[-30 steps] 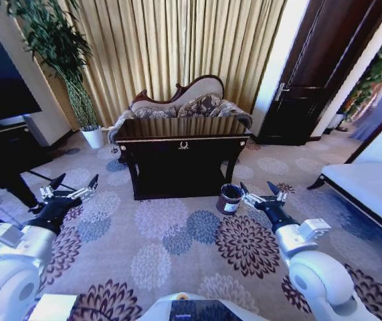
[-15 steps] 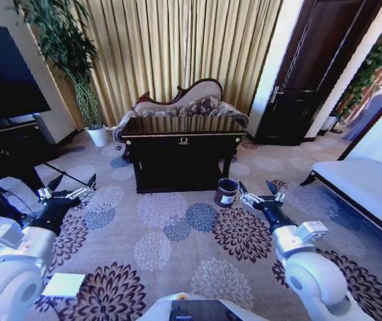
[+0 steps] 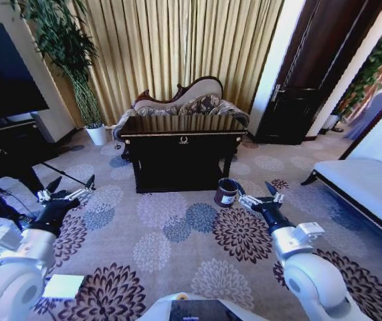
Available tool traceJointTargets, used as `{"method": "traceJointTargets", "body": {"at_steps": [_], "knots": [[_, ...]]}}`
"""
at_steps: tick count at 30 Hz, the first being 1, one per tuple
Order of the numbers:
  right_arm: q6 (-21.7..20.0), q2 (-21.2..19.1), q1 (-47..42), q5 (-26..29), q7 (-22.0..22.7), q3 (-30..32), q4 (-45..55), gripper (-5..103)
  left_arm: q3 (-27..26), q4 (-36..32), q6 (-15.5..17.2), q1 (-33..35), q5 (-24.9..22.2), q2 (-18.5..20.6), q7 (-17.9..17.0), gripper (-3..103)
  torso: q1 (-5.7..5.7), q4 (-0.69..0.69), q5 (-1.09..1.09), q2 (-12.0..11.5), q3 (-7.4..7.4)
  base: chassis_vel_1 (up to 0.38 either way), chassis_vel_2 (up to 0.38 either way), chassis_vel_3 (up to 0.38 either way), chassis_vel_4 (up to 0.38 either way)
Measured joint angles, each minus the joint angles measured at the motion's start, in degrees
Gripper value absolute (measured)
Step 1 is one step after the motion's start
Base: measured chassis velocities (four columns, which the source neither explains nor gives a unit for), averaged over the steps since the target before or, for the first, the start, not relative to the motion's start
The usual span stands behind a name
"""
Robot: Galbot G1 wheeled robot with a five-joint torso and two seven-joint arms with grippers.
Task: Move to the front of the table and place the trash on the table into the trash bin.
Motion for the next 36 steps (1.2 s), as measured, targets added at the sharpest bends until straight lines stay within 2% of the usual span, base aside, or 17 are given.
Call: {"method": "traceJointTargets", "body": {"at_steps": [5, 36], "knots": [[-1.3, -0.2, 0.3, 0.0, 0.2, 0.0, 0.3, 100, 0.0, 0.0, 0.6, -0.1, 0.1, -0.1, 0.0, 100, -0.01, 0.0, 0.0, 0.0, 0.0, 0.0, 0.0, 0.0, 0.0], [-1.3, -0.2, 0.3, 0.0, 0.2, 0.1, 0.3, 100, 0.0, 0.0, 0.8, -0.1, 0.2, -0.1, 0.1, 100, 0.0, 0.0, 0.0, 0.0, 0.0, 0.0, 0.0, 0.0, 0.0]]}}
